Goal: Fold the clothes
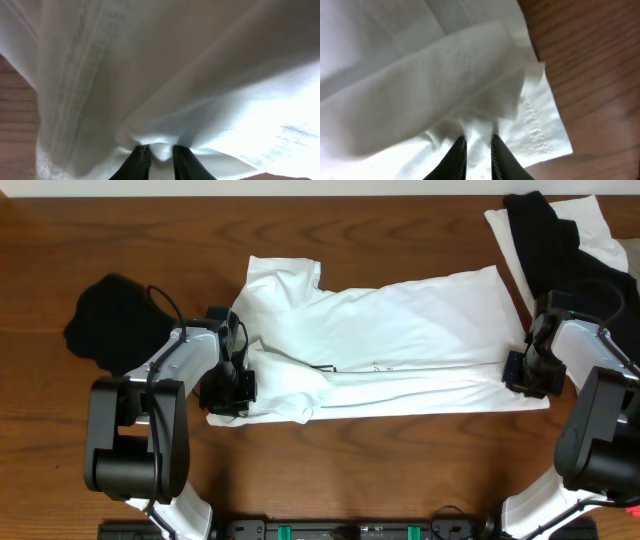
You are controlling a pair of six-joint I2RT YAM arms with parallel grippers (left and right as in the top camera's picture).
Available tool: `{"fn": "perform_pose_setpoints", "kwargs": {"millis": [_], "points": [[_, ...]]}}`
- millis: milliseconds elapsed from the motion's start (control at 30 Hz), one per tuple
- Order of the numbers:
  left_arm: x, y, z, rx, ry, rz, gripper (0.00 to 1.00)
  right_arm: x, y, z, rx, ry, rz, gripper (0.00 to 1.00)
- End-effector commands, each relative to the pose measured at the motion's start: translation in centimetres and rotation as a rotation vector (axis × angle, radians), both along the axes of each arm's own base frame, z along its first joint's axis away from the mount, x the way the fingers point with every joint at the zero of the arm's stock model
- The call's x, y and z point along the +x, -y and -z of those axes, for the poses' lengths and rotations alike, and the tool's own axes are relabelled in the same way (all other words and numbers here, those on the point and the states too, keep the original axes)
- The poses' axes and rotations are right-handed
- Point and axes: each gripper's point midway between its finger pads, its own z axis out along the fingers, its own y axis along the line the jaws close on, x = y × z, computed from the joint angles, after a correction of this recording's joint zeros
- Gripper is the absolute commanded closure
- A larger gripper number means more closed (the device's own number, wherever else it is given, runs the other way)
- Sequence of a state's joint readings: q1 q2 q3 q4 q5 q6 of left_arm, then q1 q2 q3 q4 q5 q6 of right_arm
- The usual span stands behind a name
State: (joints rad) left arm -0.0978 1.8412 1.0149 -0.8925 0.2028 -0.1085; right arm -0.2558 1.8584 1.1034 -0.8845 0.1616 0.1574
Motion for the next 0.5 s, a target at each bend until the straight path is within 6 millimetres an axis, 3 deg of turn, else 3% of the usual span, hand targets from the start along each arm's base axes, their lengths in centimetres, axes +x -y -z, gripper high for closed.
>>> {"fn": "perform_pose_setpoints", "kwargs": {"millis": [0, 267, 467], "points": [[-2.9, -0.9, 3.1, 0.043, -0.119, 0.005, 0.81, -1.0, 0.1, -0.1, -0.001, -0.029, 0.028, 0.84], [-3.2, -1.4, 3.0, 0.072, -0.130, 0.013, 0.81, -5.4, -0.5, -0.9, 0.029, -0.198, 0.111, 0.85], [-3.5, -1.5, 2.9, 0.073, -0.141, 0.014, 0.81, -6.2, -0.5, -1.1, 0.038, -0.224, 0.125, 0.88]]}}
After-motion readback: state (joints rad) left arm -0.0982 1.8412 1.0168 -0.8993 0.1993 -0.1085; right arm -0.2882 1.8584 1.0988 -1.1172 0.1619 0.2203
